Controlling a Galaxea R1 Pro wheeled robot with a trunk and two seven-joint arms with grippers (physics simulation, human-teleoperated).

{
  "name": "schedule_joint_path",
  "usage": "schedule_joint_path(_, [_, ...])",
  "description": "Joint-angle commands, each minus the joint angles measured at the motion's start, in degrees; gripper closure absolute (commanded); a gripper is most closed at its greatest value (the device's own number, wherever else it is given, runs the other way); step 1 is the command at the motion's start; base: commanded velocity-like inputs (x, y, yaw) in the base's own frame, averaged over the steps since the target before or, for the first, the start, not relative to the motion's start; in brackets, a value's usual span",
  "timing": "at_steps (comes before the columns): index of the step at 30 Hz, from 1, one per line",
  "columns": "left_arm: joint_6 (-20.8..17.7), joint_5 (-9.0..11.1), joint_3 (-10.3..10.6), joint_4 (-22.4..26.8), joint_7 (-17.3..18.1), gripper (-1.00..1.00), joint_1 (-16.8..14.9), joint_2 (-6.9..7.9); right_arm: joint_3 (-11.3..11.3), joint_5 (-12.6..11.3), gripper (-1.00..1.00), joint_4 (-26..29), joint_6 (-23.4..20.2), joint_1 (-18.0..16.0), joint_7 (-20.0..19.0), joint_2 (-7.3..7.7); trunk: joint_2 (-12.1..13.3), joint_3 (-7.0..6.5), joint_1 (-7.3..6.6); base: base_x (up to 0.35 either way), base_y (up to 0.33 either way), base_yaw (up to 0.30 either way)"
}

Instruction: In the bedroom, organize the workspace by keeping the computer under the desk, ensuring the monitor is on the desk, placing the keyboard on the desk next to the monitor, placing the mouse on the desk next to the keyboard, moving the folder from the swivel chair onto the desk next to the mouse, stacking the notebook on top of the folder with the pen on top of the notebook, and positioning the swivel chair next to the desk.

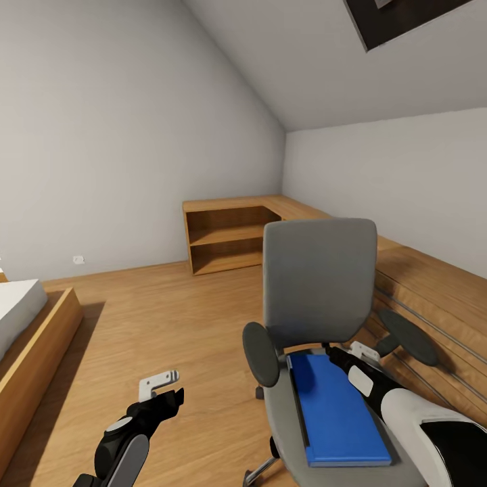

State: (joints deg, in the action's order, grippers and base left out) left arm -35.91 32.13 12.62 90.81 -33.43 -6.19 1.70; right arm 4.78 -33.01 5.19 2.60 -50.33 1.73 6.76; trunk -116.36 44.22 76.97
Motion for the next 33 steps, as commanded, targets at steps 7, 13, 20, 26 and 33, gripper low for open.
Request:
schedule_joint_path(7, [-0.18,0.64,0.13,0.07,-0.51,-1.00,-0.05,0.06,0.53,-0.48,-1.00,0.00,0.00,-0.03,0.28,0.01,-0.03,0.06,-0.01,0.001,0.000,0.000])
schedule_joint_path(13, [-0.21,0.65,0.20,0.07,-0.53,-1.00,-0.05,0.00,0.50,-0.48,-1.00,0.04,0.02,-0.03,0.29,0.05,-1.63,0.77,0.87,0.000,0.000,0.000])
schedule_joint_path(20, [-0.21,0.65,0.21,0.07,-0.58,-1.00,-0.05,-0.03,0.50,-0.48,-1.00,0.08,0.07,-0.03,0.22,0.05,-4.04,1.85,2.19,0.000,0.000,0.000])
schedule_joint_path(26, [-0.21,0.65,0.21,0.07,-0.59,-1.00,-0.05,-0.03,0.50,-0.48,-1.00,0.08,0.11,-0.03,0.21,0.03,-4.84,2.21,2.63,0.000,0.000,0.000])
schedule_joint_path(33, [-0.21,0.65,0.21,0.07,-0.59,-1.00,-0.05,-0.03,0.50,-0.48,-1.00,0.08,0.12,-0.03,0.21,0.01,-6.44,2.93,3.51,0.000,0.000,0.000])
